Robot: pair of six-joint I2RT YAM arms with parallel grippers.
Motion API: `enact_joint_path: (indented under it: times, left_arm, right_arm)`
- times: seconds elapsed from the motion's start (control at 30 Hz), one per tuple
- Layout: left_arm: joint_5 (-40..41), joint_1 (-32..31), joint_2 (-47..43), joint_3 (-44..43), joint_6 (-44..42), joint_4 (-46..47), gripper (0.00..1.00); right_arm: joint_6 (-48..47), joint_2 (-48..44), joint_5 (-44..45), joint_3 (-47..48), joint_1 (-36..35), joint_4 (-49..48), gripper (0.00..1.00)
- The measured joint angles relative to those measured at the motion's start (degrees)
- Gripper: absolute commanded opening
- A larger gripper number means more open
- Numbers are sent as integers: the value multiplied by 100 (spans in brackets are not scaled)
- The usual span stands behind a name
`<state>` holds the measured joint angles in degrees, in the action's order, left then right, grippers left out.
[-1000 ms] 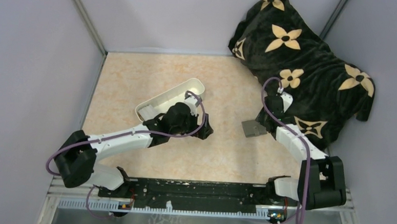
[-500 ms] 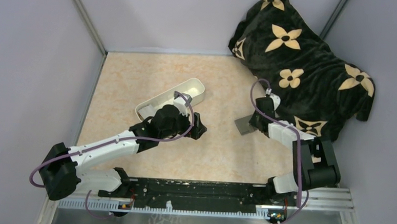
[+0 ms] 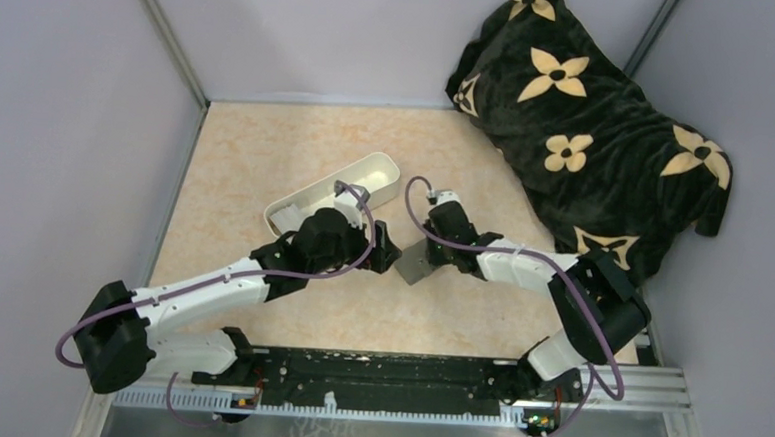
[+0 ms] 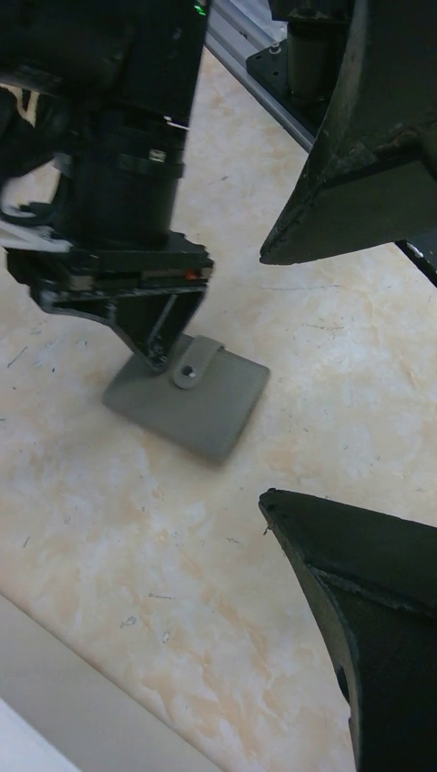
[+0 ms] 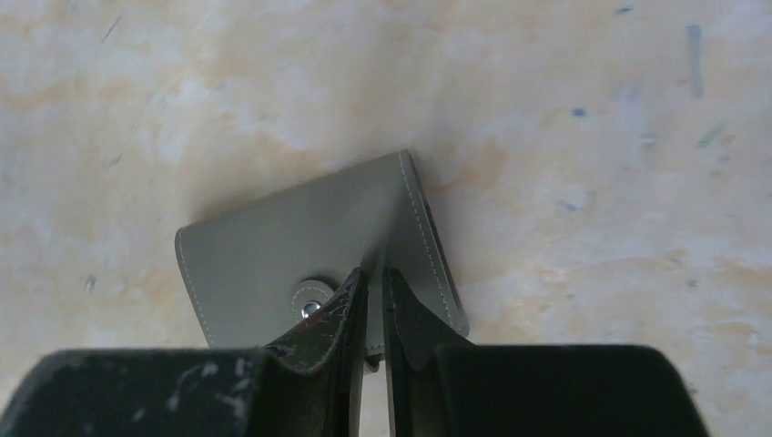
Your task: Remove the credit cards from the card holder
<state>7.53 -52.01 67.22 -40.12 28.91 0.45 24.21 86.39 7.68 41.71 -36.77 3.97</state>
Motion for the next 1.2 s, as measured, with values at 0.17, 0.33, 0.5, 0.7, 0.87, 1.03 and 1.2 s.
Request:
enact_joint_path:
  times: [0.17, 0.33, 0.5, 0.7, 0.87, 1.03, 1.2]
  left_arm:
    - [0, -2, 116, 2, 44, 201, 99]
    - [0, 0, 446, 177, 170, 417, 88]
    - [-15, 140, 702, 413, 361, 472, 67]
    - [-136, 498, 1036, 431, 654, 514, 48]
    - [-275, 566, 1368, 428, 905, 514, 0]
    - [-555, 566, 1504, 428, 1056, 522, 0]
    - [-918, 601, 1432, 533, 1209, 925, 0]
  right_arm:
    - [-374, -94, -142, 0, -691, 170, 17]
    - [-509, -568, -131, -2, -848, 498, 42]
    - [-546, -1189, -24, -2, -870, 562, 48]
    - [-555, -1322, 391, -2, -1388, 651, 50]
    - [-479, -1049, 673, -2, -1862, 649, 51]
    - [-404, -741, 949, -2, -1974, 664, 50]
    - [-315, -699, 1239, 22, -1974, 710, 50]
